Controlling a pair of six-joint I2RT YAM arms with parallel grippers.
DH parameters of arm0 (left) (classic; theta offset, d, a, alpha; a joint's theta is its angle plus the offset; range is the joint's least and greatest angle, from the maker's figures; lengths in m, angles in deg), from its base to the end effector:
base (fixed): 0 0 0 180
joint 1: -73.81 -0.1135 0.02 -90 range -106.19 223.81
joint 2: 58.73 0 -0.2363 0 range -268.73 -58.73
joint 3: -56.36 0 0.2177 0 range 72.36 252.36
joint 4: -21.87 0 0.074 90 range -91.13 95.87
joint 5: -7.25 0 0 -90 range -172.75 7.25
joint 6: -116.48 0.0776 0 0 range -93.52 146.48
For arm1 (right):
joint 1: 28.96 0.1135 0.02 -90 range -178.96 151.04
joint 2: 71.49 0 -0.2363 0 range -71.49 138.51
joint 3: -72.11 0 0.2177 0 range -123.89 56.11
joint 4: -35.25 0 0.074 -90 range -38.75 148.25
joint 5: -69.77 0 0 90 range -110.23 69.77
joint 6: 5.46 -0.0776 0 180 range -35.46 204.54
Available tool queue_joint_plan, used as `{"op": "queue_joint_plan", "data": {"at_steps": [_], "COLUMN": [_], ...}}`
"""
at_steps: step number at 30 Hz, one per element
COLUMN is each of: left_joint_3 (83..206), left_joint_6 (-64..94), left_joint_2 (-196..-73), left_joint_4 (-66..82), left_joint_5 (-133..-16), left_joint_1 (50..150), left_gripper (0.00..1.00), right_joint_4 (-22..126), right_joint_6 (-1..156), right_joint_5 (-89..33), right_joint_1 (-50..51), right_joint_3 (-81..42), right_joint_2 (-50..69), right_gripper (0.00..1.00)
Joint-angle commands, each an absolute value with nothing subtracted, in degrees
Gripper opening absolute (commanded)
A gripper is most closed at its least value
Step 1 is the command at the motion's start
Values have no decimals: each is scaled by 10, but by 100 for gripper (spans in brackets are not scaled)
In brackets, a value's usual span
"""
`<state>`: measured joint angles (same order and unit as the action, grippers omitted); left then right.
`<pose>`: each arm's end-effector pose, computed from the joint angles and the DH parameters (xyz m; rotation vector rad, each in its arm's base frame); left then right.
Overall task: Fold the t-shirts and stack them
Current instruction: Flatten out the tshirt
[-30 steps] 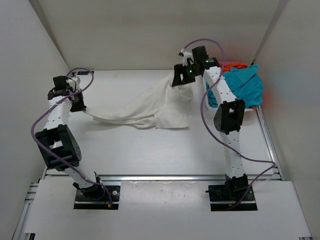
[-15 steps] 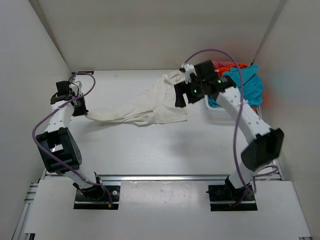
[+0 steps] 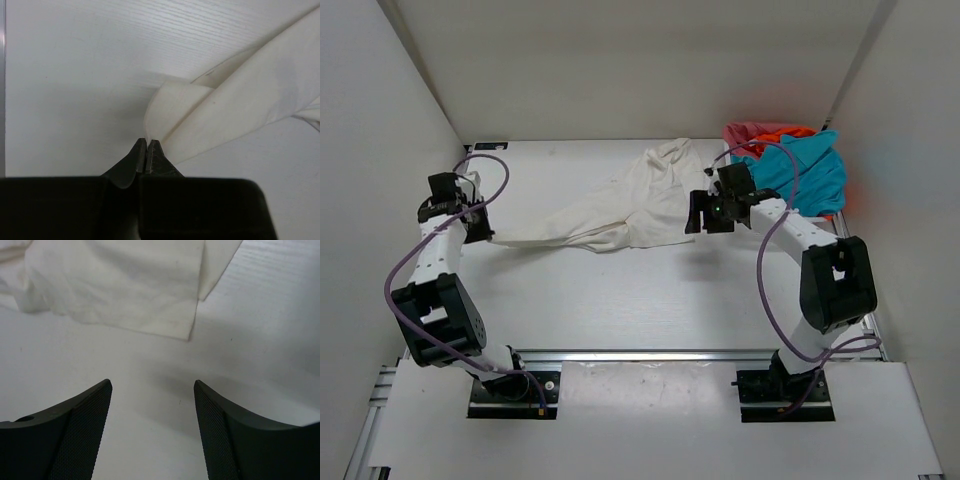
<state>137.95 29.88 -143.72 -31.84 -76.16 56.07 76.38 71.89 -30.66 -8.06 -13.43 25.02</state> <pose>0.2872 0.0825 0.2091 -0.2760 2.5425 -0.0063 0.3246 0.1390 0.1882 -0.2600 2.5071 0.4698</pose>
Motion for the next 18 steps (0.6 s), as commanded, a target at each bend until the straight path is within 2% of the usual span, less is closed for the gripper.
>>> {"op": "queue_joint_plan", "data": {"at_steps": [1,7,18], "left_joint_3": [1370,1367,1363], "left_joint_6": [296,296,301], "left_joint_2": [-1414,-1422,-1422], "left_joint_4": [-324,-322,-320], "left_joint_5": [-759,-762,-773], "left_joint_1": [549,539,528], "left_gripper": [0,0,0], "right_joint_4": [685,693,707], "right_joint_6": [669,648,615], "right_joint_5": [-295,-295,-266], "right_joint_1": [-101,-102,-97], "right_joint_3": [-141,-152,-197], "right_joint_2": [269,322,411], "right_gripper": [71,62,60]}}
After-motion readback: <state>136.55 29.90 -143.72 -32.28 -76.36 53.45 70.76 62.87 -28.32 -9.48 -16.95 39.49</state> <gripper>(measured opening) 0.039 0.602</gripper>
